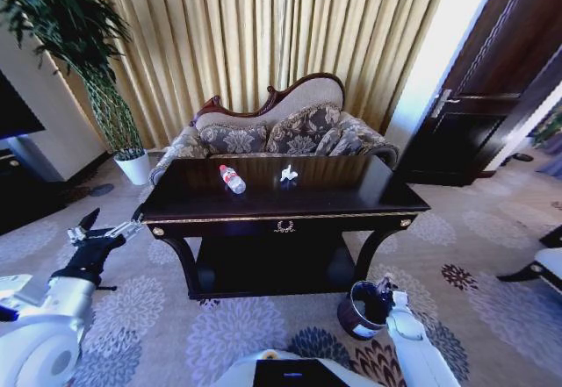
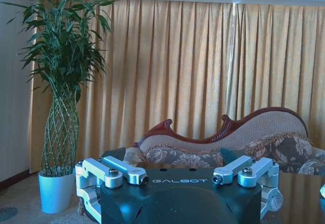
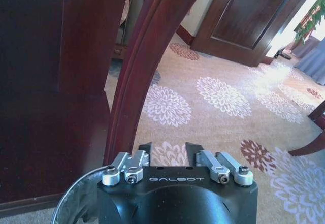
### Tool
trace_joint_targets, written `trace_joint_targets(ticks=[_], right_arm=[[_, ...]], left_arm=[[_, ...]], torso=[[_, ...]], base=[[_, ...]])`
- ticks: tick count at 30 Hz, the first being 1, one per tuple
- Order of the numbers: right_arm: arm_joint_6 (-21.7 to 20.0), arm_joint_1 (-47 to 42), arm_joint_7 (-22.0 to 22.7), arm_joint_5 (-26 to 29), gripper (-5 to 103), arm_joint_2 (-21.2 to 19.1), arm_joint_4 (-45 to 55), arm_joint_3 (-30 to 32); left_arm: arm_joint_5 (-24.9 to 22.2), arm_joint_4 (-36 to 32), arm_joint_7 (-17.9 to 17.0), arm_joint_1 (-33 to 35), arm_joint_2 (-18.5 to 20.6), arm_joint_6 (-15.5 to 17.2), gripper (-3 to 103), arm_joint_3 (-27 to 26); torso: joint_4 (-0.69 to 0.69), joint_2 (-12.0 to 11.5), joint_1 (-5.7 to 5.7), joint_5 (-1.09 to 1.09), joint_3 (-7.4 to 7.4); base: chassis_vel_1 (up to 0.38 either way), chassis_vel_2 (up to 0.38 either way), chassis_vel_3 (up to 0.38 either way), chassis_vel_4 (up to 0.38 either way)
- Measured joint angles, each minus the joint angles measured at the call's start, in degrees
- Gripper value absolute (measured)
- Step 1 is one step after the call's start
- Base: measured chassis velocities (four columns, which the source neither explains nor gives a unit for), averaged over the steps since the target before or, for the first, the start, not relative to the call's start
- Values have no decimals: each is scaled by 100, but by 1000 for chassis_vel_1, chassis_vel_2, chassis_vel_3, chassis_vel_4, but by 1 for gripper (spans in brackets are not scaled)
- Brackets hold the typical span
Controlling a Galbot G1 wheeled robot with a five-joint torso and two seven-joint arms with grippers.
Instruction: Move to the front of the table and place the trash on the table into the trash bin.
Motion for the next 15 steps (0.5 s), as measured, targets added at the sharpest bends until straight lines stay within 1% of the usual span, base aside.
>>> trace_joint_targets(ticks=[1,2,3,4,6,7,8,9,10,11,14,15], right_arm=[[0,-12,0,7,44,-1,24,0],[0,-20,0,33,44,-2,37,0],[0,-24,0,74,50,-5,44,-2],[0,-24,0,74,50,-5,44,-2],[0,-33,0,163,60,-9,59,-5],[0,-35,1,178,60,-11,61,-6],[0,-53,0,200,66,-21,72,-16],[0,-53,0,200,66,-21,72,-16],[0,-74,-5,208,77,-28,90,-24],[0,-78,-6,211,77,-29,94,-24],[-4,-100,-10,267,93,-28,130,-24],[-4,-100,-10,267,93,-28,130,-24]], left_arm=[[0,0,2,-7,-3,0,100,9],[0,0,3,-15,-3,0,100,12],[0,0,4,-23,-3,0,100,14],[0,0,4,-23,-3,0,100,14],[-1,0,6,-27,-4,0,100,15],[-1,0,6,-27,-5,0,100,16],[-2,0,7,-24,-12,0,100,17],[-2,0,7,-24,-12,0,100,17],[-3,0,8,-23,-18,0,100,19],[-3,0,9,-22,-20,0,100,20],[-3,0,17,-8,-30,0,100,22],[-3,0,17,-8,-30,0,100,22]], torso=[[0,0,0,0,0],[0,0,0,0,0],[0,0,0,0,0],[0,0,0,0,0],[0,0,0,0,0],[0,0,0,0,0],[0,0,0,0,0],[0,0,0,0,0],[0,0,0,0,0],[0,0,0,0,0],[1,0,0,0,0],[1,0,0,0,0]], base=[[0,0,0,0],[0,0,0,0],[0,0,0,0],[0,0,0,0],[0,0,0,0],[0,0,0,0],[0,0,0,0],[0,0,0,0],[0,0,0,0],[0,0,0,0],[0,0,0,0],[0,0,0,0]])
